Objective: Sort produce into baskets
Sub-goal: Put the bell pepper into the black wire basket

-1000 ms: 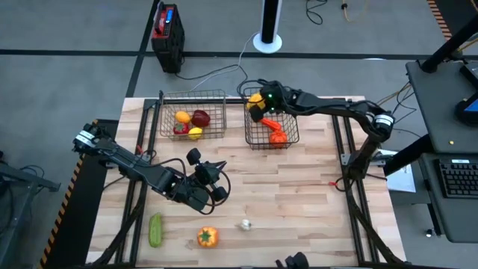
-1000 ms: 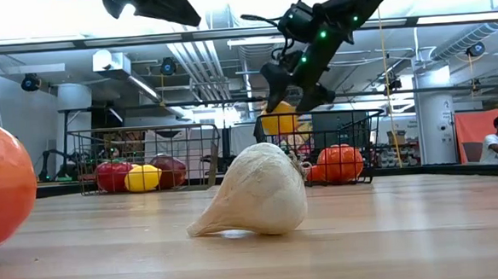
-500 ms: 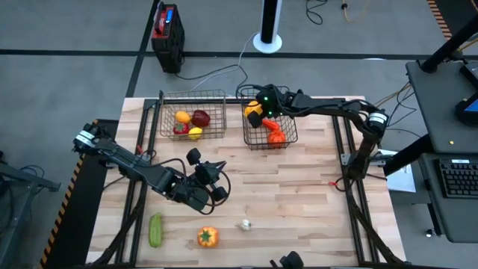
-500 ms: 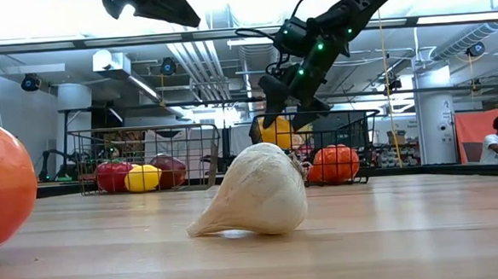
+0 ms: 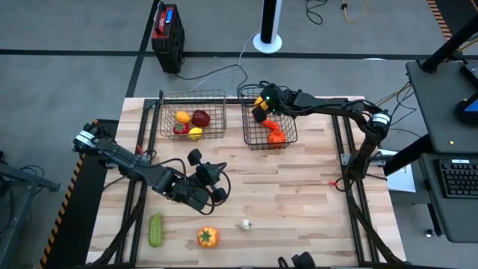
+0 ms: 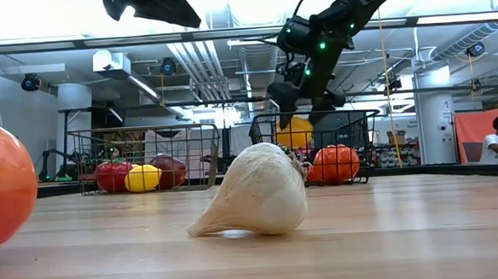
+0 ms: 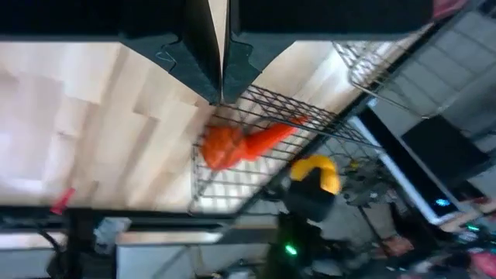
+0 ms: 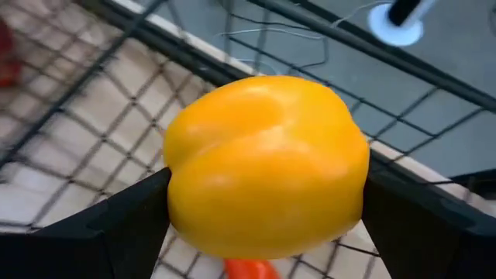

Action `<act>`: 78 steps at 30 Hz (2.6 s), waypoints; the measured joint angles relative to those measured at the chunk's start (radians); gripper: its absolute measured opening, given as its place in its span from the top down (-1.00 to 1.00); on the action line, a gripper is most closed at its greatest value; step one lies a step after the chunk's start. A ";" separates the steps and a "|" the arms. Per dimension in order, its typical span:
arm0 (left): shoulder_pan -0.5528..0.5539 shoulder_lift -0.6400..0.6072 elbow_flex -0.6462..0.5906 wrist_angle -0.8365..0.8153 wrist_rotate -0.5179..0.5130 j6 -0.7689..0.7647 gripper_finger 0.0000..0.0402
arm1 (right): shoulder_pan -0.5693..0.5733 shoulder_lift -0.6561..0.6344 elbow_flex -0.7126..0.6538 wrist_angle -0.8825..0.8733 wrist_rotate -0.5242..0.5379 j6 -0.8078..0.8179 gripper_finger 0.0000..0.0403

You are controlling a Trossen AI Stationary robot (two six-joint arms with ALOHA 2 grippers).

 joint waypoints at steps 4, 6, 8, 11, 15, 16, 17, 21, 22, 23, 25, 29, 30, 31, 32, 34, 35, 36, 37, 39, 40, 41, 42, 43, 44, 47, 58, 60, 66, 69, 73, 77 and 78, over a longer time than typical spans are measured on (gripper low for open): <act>0.005 0.018 -0.058 0.167 0.186 0.144 1.00 | 0.003 -0.002 0.022 -0.009 -0.073 -0.016 -0.83; 0.015 0.031 -0.112 0.378 0.373 0.310 1.00 | 0.003 -0.002 0.035 -0.015 -0.132 -0.042 -0.83; 0.030 0.045 -0.172 0.640 0.524 0.486 1.00 | 0.003 -0.002 0.043 -0.020 -0.169 -0.062 -0.83; 0.073 0.072 -0.253 1.052 0.648 0.775 1.00 | 0.005 -0.002 0.055 -0.015 -0.176 -0.048 -0.83; 0.164 0.125 -0.296 1.329 0.878 1.027 1.00 | 0.014 -0.002 0.067 -0.017 -0.169 -0.059 -0.83; 0.194 0.139 -0.288 1.352 0.948 1.038 1.00 | 0.016 -0.002 0.069 -0.017 -0.160 -0.059 -0.83; 0.226 0.154 -0.273 1.355 1.003 1.034 1.00 | 0.019 -0.002 0.071 -0.016 -0.145 -0.059 -0.83; 0.325 0.228 -0.205 1.327 1.135 0.965 1.00 | 0.023 -0.005 0.072 -0.040 -0.071 -0.060 -0.83; 0.338 0.243 -0.196 1.327 1.160 0.959 1.00 | 0.023 -0.007 0.072 -0.048 -0.066 -0.059 -0.83; 0.347 0.253 -0.191 1.327 1.185 0.957 1.00 | 0.022 -0.009 0.072 -0.057 -0.065 -0.058 -0.83; 0.359 0.273 -0.188 1.355 1.208 0.956 1.00 | 0.023 -0.015 0.072 -0.074 -0.064 -0.058 -0.83; 0.372 0.311 -0.187 1.460 1.193 0.973 1.00 | 0.033 -0.044 0.072 -0.076 -0.060 -0.053 -0.83; 0.375 0.319 -0.180 1.475 1.161 0.975 1.00 | 0.036 -0.055 0.072 -0.075 -0.058 -0.045 -0.83; 0.377 0.329 -0.167 1.481 1.113 0.976 1.00 | 0.038 -0.068 0.072 -0.076 -0.058 -0.032 -0.83; 0.379 0.338 -0.152 1.484 1.052 0.982 1.00 | 0.043 -0.080 0.072 -0.077 -0.058 -0.025 -0.83; 0.385 0.358 -0.118 1.484 0.903 0.990 1.00 | 0.054 -0.103 0.072 -0.079 -0.055 -0.016 -0.83; 0.389 0.372 -0.092 1.491 0.849 0.972 1.00 | 0.061 -0.114 0.072 -0.080 -0.052 -0.016 -0.83; 0.396 0.384 -0.069 1.497 0.816 0.946 1.00 | 0.071 -0.123 0.072 -0.076 -0.039 -0.016 -0.83; 0.404 0.395 -0.046 1.506 0.807 0.918 1.00 | 0.080 -0.131 0.072 -0.071 -0.025 -0.018 -0.83; 0.422 0.416 0.000 1.513 0.826 0.886 1.00 | 0.097 -0.139 0.072 -0.072 0.006 -0.028 -0.83; 0.431 0.422 0.019 1.515 0.836 0.875 1.00 | 0.104 -0.142 0.070 -0.074 0.010 -0.032 -0.83; 0.439 0.430 0.033 1.513 0.838 0.865 1.00 | 0.112 -0.142 0.068 -0.076 0.012 -0.037 -0.83; 0.446 0.441 0.051 1.515 0.838 0.858 1.00 | 0.120 -0.142 0.066 -0.076 0.013 -0.041 -0.83; 0.453 0.449 0.060 1.513 0.837 0.850 1.00 | 0.127 -0.142 0.064 -0.075 0.014 -0.047 -0.83; 0.458 0.455 0.065 1.509 0.834 0.841 1.00 | 0.134 -0.143 0.063 -0.078 0.014 -0.052 -0.83; 0.466 0.469 0.075 1.509 0.831 0.836 1.00 | 0.150 -0.145 0.063 -0.076 0.013 -0.059 -0.83; 0.521 0.470 0.075 1.621 0.883 0.771 1.00 | 0.154 -0.153 0.022 -0.090 0.011 -0.008 -0.83; 0.530 0.470 0.074 1.622 0.893 0.733 1.00 | 0.148 -0.154 0.022 -0.102 0.008 0.010 -0.83; 0.533 0.470 0.074 1.641 0.946 0.746 1.00 | 0.125 -0.152 0.021 -0.088 -0.085 0.022 -0.83; 0.533 0.470 0.074 1.661 0.948 0.746 1.00 | 0.113 -0.152 0.021 -0.064 -0.124 -0.005 -0.83; 0.536 0.470 0.074 1.660 0.949 0.739 1.00 | 0.108 -0.152 0.021 -0.067 -0.128 -0.019 -0.87; 0.536 0.470 0.074 1.660 0.971 0.739 1.00 | 0.105 -0.152 0.021 -0.064 -0.154 -0.053 -0.97; 0.536 0.470 0.074 1.660 0.971 0.739 1.00 | 0.104 -0.152 0.021 -0.062 -0.157 -0.054 -0.97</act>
